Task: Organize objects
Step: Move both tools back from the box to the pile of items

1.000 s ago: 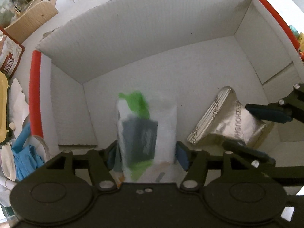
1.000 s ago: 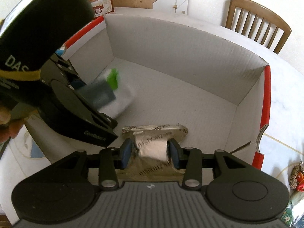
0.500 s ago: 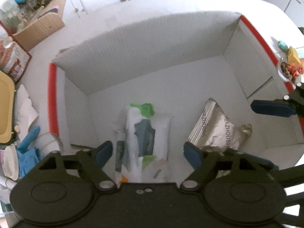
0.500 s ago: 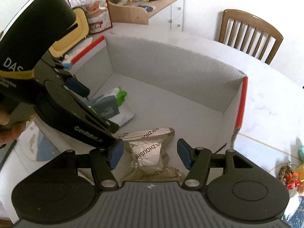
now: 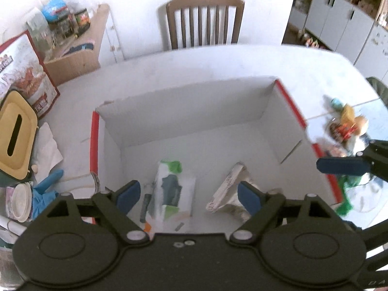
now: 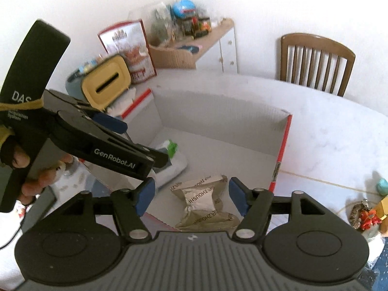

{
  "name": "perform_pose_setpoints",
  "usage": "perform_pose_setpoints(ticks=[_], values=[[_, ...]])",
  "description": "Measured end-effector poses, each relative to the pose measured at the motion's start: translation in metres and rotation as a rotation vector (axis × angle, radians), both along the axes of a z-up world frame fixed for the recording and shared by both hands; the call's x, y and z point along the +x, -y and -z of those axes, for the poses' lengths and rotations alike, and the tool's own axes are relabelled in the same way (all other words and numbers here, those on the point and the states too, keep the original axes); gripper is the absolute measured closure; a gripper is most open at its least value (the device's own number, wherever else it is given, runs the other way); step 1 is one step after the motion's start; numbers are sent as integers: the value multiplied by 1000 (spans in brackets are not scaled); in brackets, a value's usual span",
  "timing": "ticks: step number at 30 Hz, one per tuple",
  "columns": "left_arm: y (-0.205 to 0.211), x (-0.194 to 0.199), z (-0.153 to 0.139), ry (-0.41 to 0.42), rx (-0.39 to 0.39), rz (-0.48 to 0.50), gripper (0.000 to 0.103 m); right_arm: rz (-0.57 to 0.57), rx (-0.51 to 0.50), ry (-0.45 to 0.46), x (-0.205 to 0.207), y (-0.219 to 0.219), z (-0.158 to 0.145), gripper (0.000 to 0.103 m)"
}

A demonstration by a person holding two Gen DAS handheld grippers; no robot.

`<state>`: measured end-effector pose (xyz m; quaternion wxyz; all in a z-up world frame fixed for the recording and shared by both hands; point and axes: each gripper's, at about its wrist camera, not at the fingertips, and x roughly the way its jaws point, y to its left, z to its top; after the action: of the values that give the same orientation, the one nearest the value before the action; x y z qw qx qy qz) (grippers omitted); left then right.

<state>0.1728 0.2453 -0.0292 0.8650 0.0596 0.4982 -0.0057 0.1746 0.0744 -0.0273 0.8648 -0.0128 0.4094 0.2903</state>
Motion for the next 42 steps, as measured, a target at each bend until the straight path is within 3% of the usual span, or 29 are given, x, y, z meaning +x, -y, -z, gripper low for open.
perform_pose_setpoints(ticks=[10,21,30,42], values=[[24,-19,-26,128,-78,6,15,51,92,80,-29,53,-31,32],[80,-39,-39,215,-122,64,13,182,147,142,-56,145,-45,26],[134,-43,-30,228,-184,139,6,262,99,176,-78,217,-30,22],[194,-35,1,196,-217,200,1,345,57,131,-87,294,9,21]])
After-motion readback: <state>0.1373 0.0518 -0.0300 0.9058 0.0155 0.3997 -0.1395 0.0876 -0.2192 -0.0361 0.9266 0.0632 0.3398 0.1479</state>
